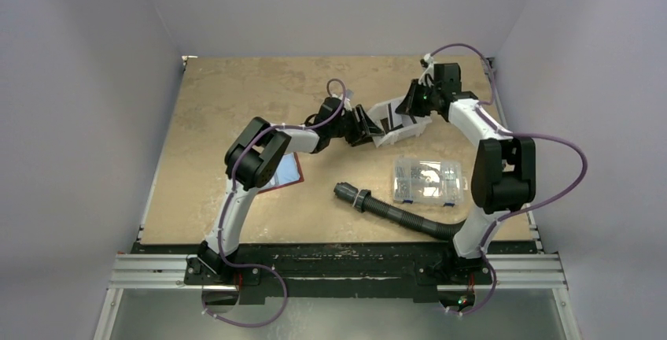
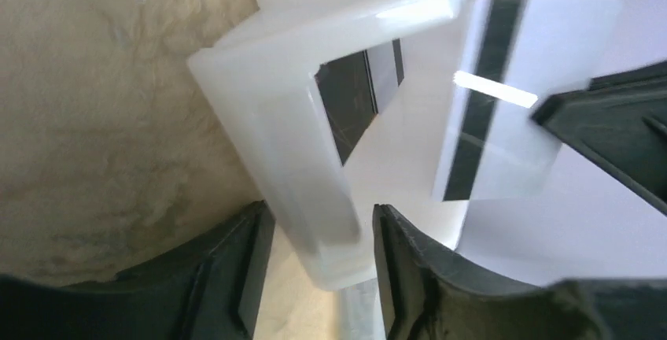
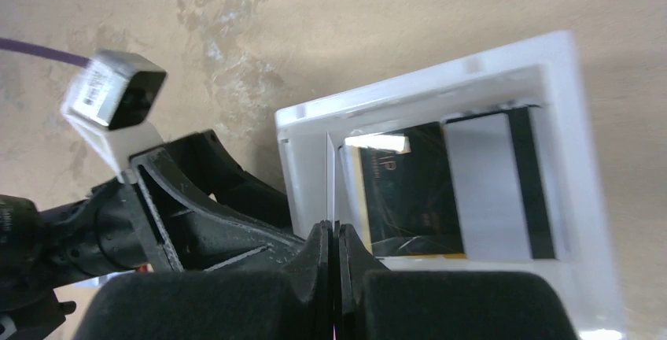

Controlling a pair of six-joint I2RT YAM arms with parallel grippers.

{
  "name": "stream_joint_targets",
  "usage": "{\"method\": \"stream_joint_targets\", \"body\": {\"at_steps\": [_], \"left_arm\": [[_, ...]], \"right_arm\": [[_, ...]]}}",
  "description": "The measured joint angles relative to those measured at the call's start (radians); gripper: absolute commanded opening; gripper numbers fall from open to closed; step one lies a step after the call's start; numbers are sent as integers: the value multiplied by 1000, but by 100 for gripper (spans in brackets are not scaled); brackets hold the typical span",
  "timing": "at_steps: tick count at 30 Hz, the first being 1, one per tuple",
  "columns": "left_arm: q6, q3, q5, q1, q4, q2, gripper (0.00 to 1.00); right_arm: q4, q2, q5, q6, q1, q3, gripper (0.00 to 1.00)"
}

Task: Put the credit cards into the card holder
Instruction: Pick up the credit card from the storage box, then insert the credit card into the card holder.

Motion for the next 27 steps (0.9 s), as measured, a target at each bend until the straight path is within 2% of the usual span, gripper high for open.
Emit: {"method": "stream_joint_targets", "body": {"at_steps": [2,5,11,16,17,20,22,24,27], "left_arm": [[0,0,7,-1,-28,-1,74],[26,-9,24,-1,-79,-47,81],[138,-131,44,31,-291,-257,82],[292,-264,72,160,-499,-533,80],[332,-297,70,202,-546,-602,77],[439,-402,67,373,-673,-798,52],[489,-449,63,486,-720,-866,41],[521,-493,52,579,-740,-886,25],[536,-576,43,613,-735,-878,16]], "right_arm": [[-18,-31,41,-23,1,14,0],[-36,-80,107,-52,7,32,0],[-64,-197,214,-48,99,41,0],[-35,-193,137,48,238,49,0],[-20,-182,103,74,256,49,0],[87,-117,-12,187,334,41,0],[181,-43,-87,259,400,41,0],[265,47,-157,325,473,42,0],[371,182,-232,415,563,42,0]]}}
